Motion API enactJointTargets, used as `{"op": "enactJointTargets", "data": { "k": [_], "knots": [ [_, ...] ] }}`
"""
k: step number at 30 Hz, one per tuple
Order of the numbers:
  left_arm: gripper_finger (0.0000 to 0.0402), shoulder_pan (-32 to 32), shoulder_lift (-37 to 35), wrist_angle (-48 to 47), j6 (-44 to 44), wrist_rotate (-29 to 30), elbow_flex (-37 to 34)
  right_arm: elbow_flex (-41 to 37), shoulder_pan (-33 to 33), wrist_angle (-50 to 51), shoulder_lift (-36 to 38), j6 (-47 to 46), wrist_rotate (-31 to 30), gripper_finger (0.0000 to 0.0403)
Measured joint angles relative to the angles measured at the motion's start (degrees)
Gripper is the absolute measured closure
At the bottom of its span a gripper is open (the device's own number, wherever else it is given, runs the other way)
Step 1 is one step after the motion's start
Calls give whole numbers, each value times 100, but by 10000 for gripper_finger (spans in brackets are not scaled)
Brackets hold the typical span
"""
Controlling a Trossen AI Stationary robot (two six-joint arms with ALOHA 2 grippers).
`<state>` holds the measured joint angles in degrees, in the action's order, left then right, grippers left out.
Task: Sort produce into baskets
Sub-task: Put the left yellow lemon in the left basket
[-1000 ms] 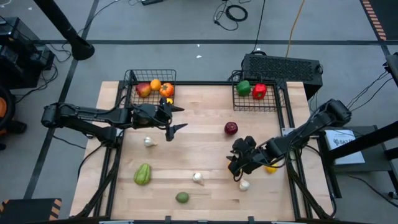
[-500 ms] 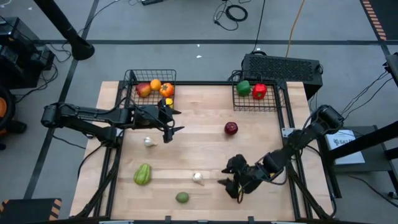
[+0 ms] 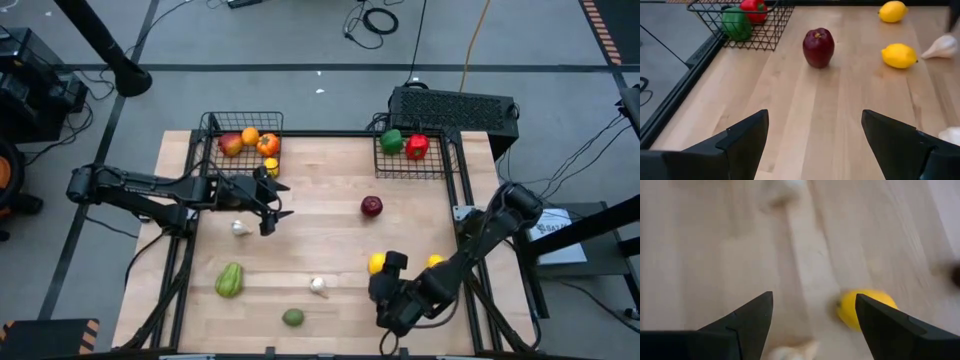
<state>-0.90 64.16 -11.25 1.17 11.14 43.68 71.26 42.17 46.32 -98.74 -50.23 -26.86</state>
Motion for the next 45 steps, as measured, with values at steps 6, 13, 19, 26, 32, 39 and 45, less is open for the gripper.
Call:
{"op": "enactJointTargets", "data": {
  "k": [6,13,19,26,32,39,45],
  "knots": [
    [75,1,0,-42,-2,-4,0,-2,-150,372,-435,-1190,-34,128],
    [75,-1,0,-47,-47,-4,0,-4,-67,406,-634,-888,-8,128],
    [75,-1,0,-43,-176,-2,0,-8,-55,881,-627,-980,-219,128],
    [75,1,0,-45,-204,-2,0,-55,-262,933,-625,-1599,-446,128],
    [75,1,0,-45,-207,-2,0,-57,-412,1083,-623,-1975,-326,129],
    [75,1,0,-49,-205,-2,0,-57,-686,1054,-623,-3368,51,129],
    [75,1,0,-168,-212,0,0,-57,-802,783,-623,-5468,245,129]
  ]
}}
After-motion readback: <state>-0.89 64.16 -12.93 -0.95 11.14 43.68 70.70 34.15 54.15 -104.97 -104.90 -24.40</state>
